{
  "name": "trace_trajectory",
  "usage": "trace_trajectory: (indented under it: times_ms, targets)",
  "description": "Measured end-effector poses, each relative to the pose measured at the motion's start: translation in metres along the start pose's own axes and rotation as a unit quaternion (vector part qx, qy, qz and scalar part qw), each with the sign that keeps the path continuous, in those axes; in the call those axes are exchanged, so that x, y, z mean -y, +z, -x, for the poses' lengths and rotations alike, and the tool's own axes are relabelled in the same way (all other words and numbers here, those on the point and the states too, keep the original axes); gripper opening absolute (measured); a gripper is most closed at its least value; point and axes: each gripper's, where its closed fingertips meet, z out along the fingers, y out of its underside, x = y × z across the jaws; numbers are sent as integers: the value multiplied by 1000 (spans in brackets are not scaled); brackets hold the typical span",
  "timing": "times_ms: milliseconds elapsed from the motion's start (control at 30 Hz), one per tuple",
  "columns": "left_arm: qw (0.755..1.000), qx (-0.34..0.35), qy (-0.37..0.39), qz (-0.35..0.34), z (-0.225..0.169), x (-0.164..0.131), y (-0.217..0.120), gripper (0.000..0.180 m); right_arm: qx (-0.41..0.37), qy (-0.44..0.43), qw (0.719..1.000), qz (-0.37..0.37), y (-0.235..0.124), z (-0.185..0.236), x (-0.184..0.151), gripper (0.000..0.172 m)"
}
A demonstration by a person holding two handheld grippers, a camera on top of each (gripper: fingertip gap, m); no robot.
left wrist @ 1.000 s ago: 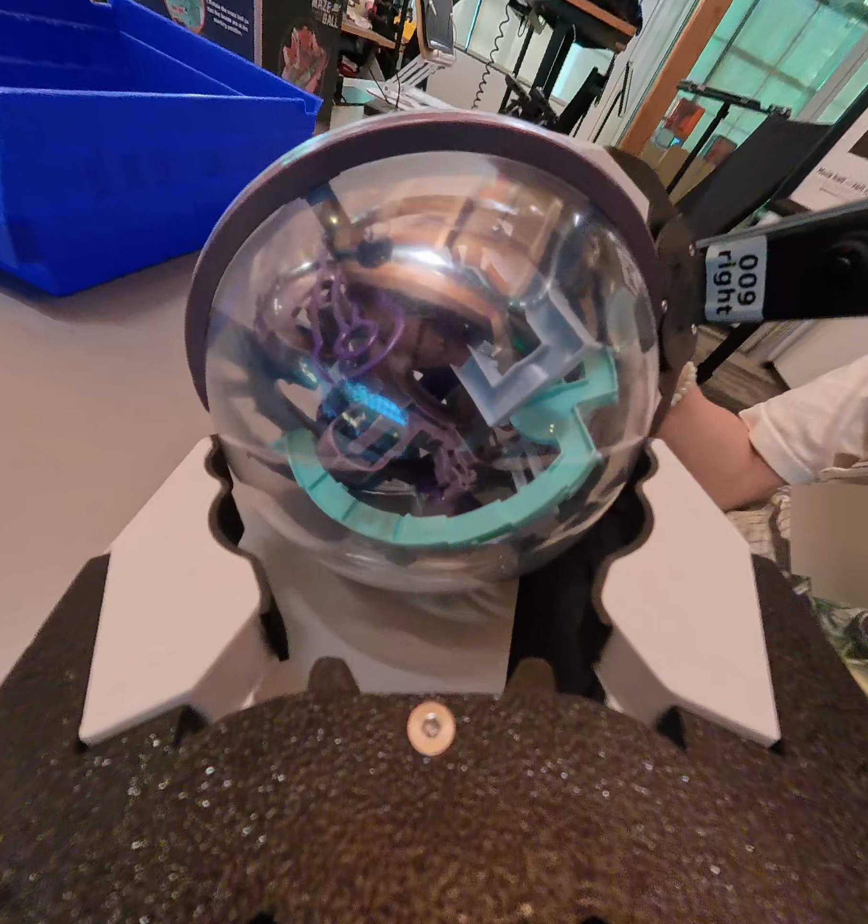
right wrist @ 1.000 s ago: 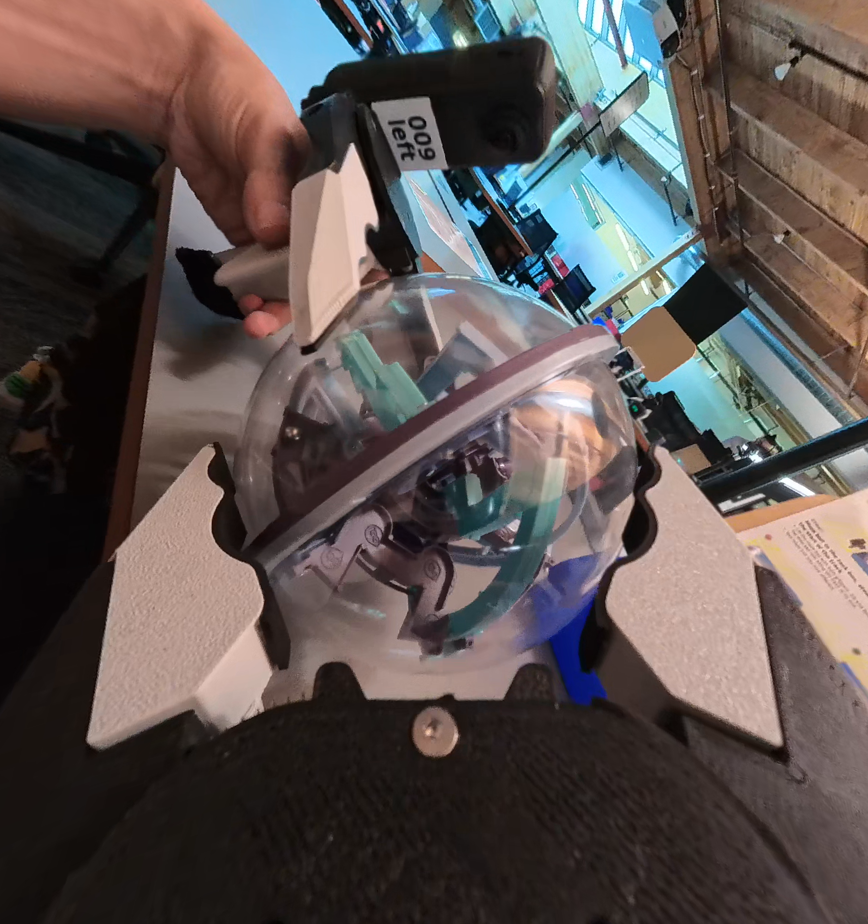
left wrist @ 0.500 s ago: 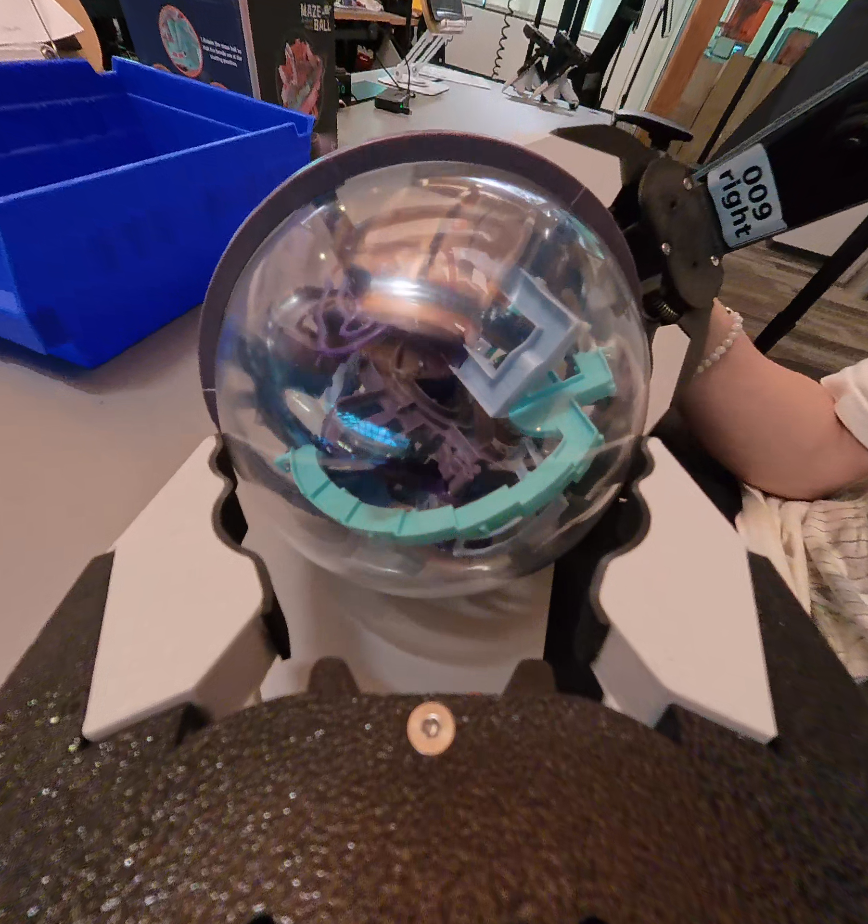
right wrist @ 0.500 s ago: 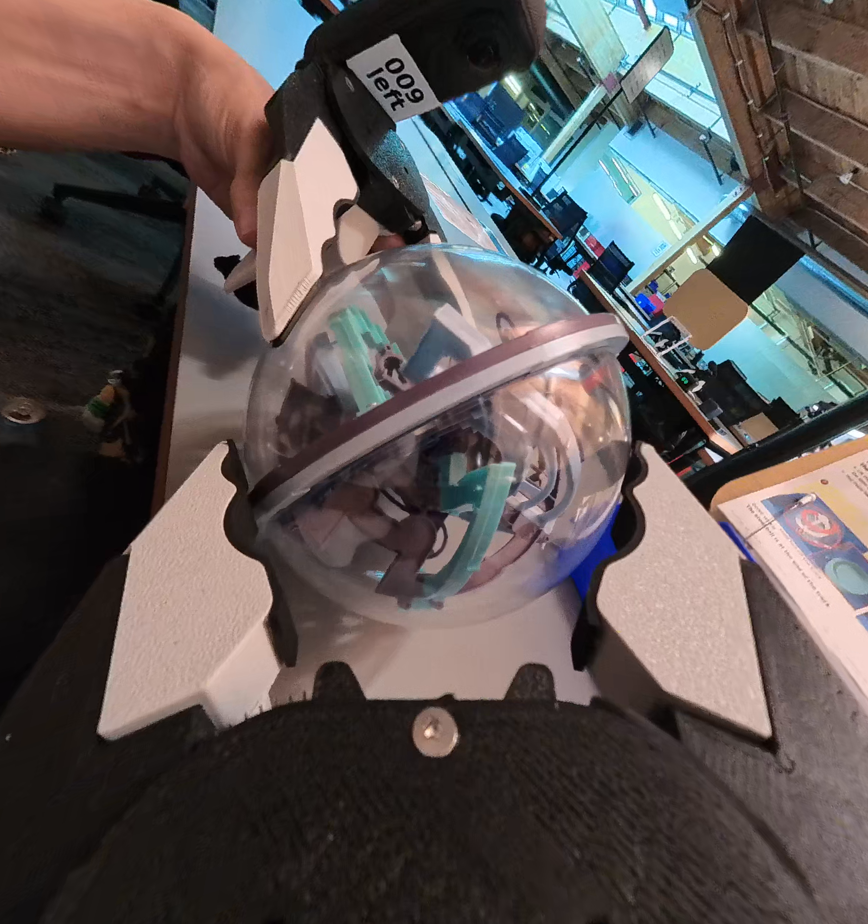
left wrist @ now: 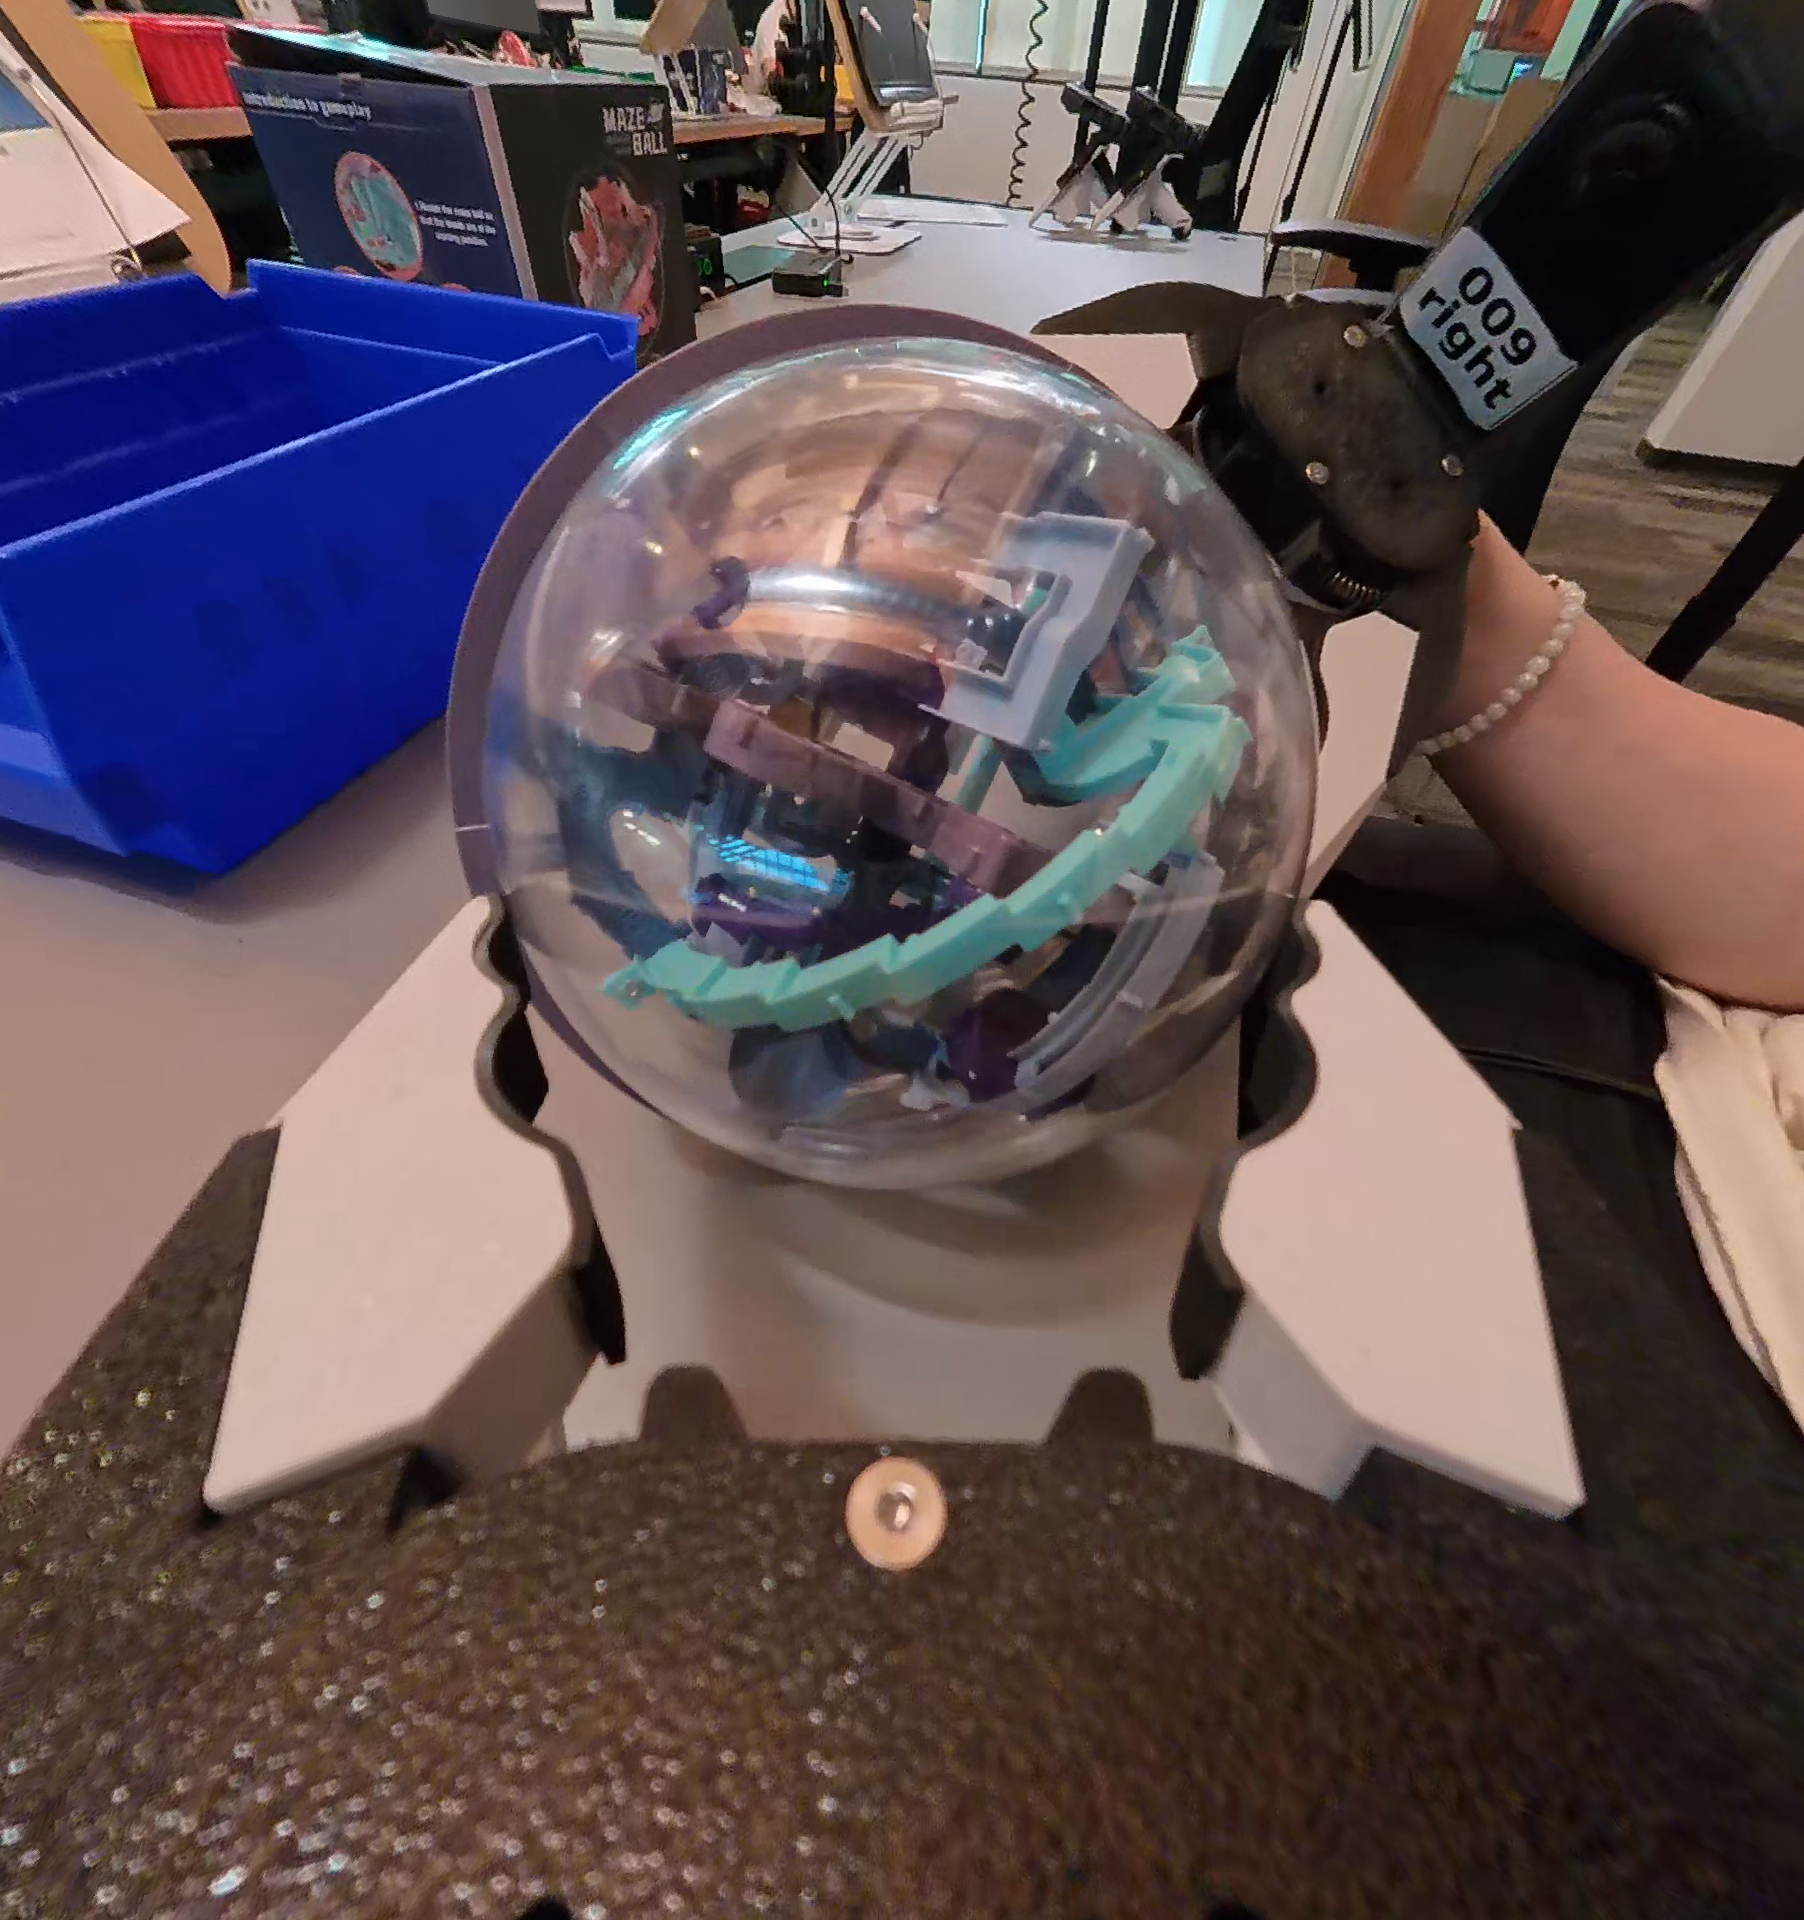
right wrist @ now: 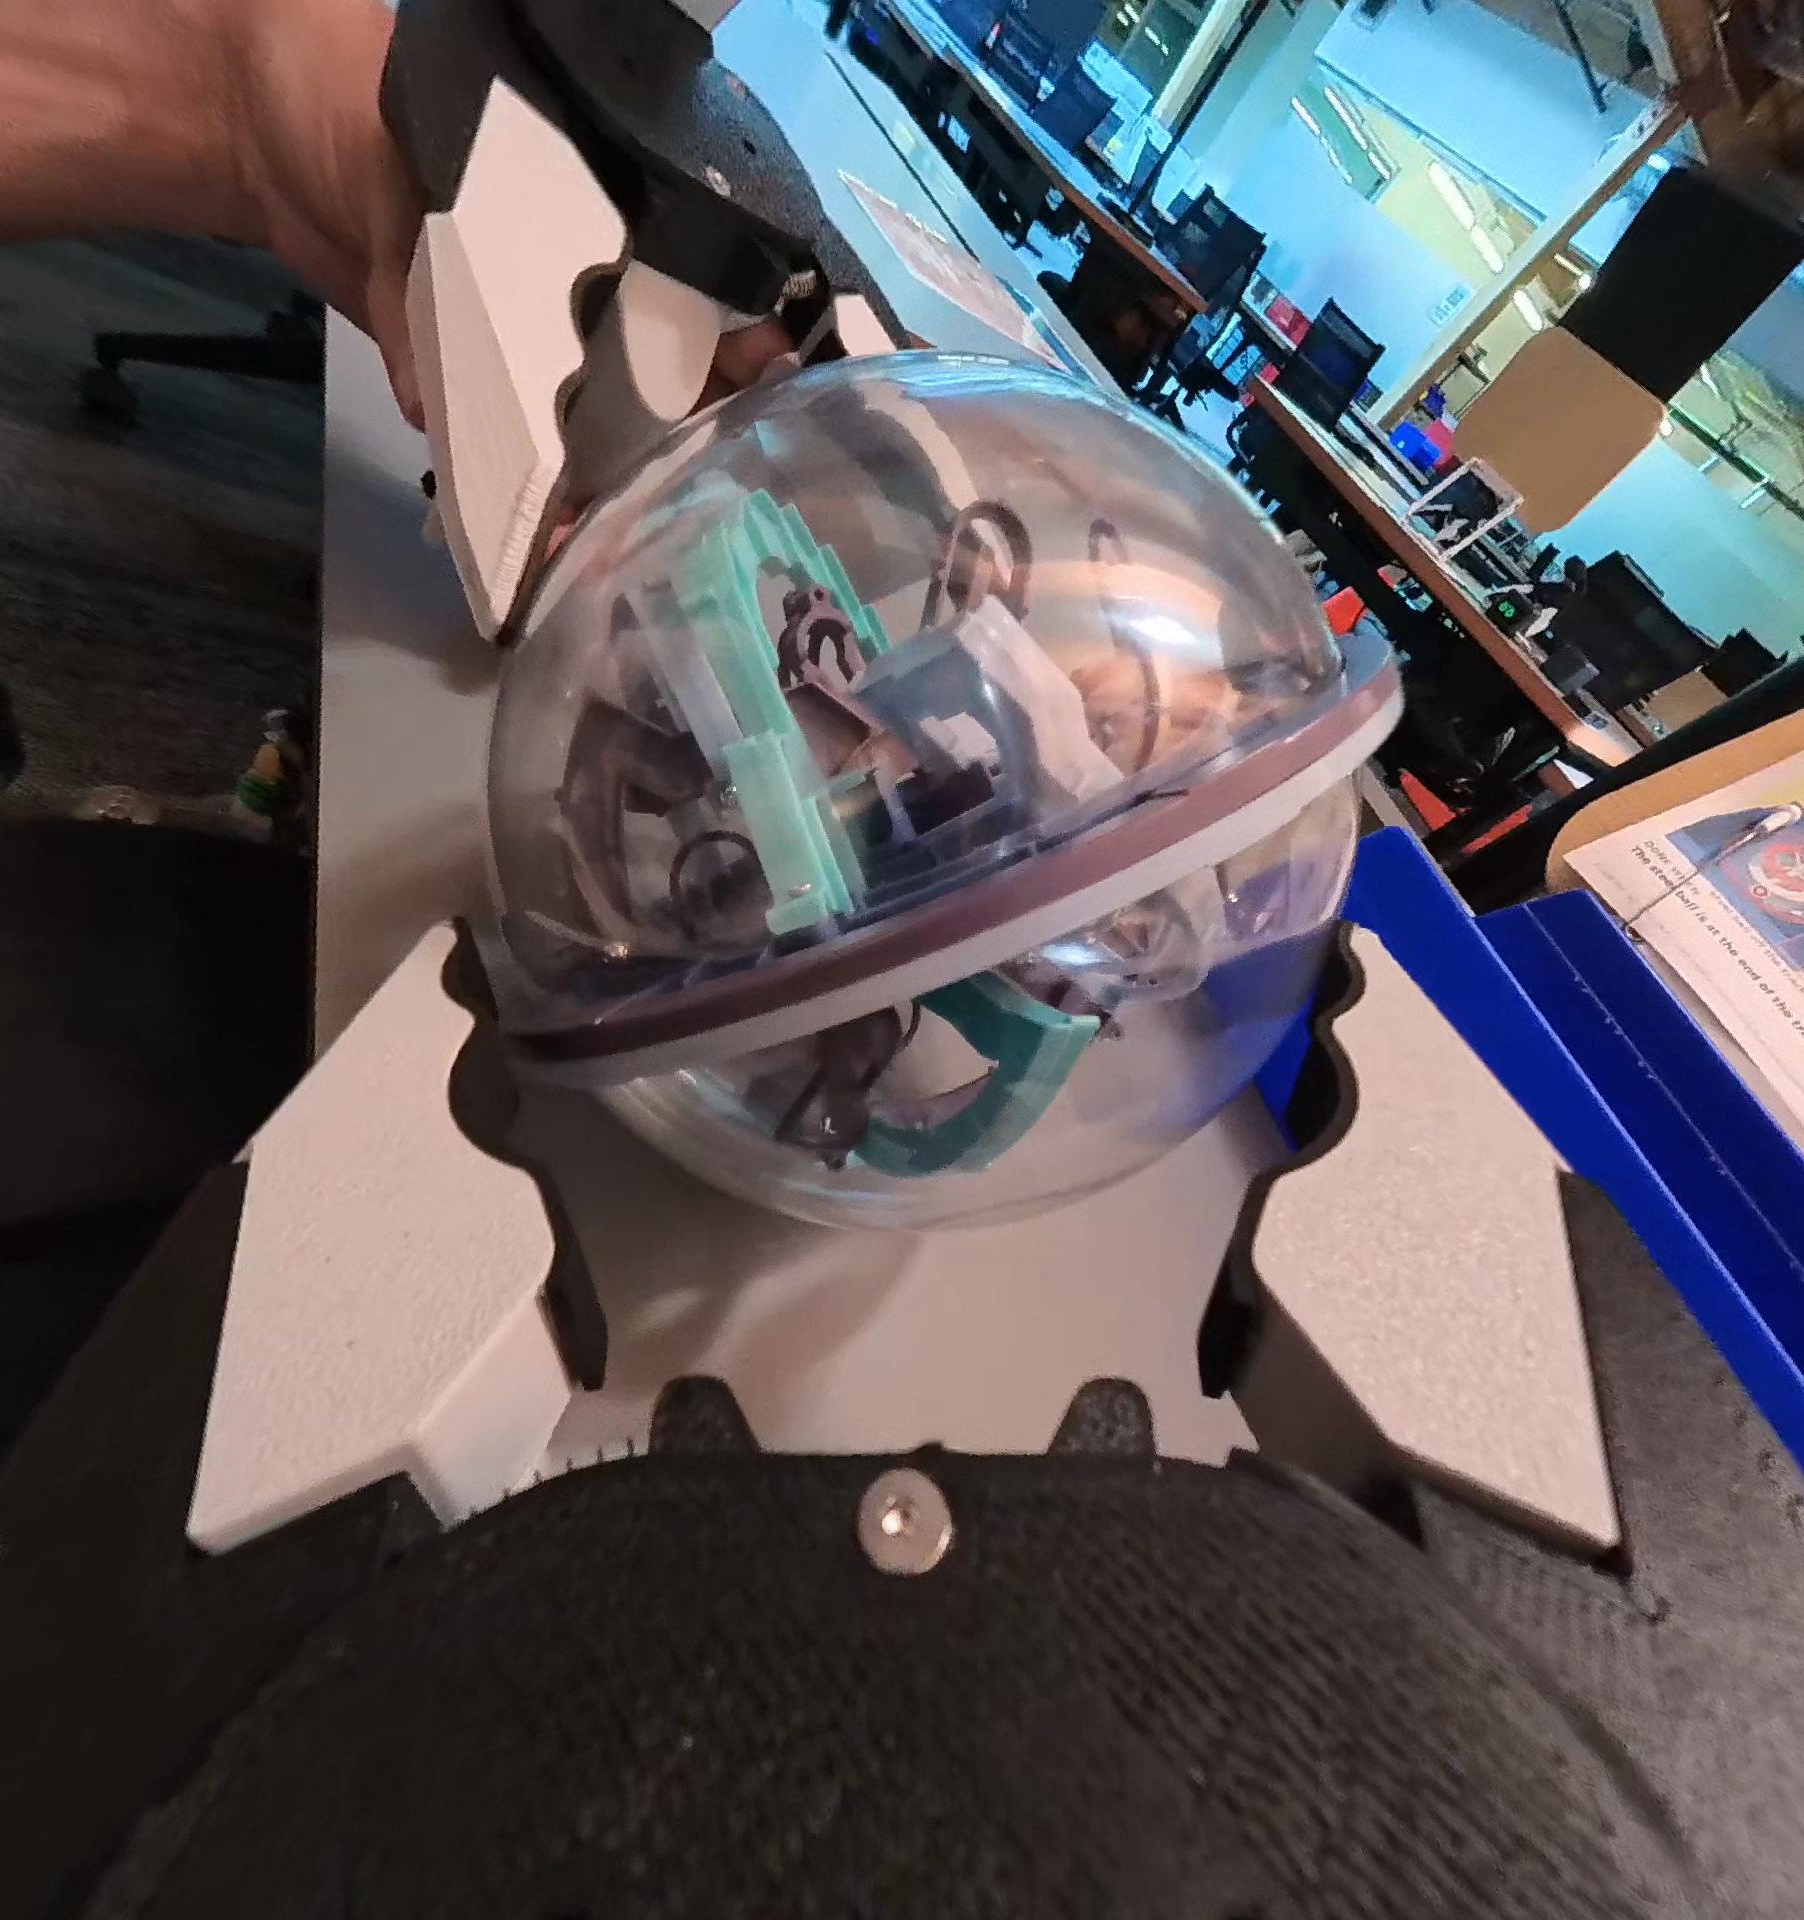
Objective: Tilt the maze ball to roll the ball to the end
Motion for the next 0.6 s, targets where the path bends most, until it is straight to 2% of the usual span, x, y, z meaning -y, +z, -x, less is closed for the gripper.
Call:
trace_trajectory:
  times_ms: [200, 300, 433, 500, 600]
  targets:
    - [1000, -1, 8, 0, -2, 0, 1, 136, -3, -64, 997, 45, -7, 1, -11, 148]
    - [1000, -1, 2, 1, -1, 0, 1, 136, -8, -94, 992, 79, -23, -4, -16, 136]
    - [1000, -2, -1, -1, 0, 0, 1, 136, -36, -120, 987, 104, -54, -25, -4, 134]
    - [1000, -2, 0, -2, -1, 0, 1, 136, -49, -103, 991, 69, -67, -36, 18, 134]
    - [1000, -2, 1, -3, -1, 1, 2, 136, -39, -30, 998, -49, -67, -51, 63, 136]
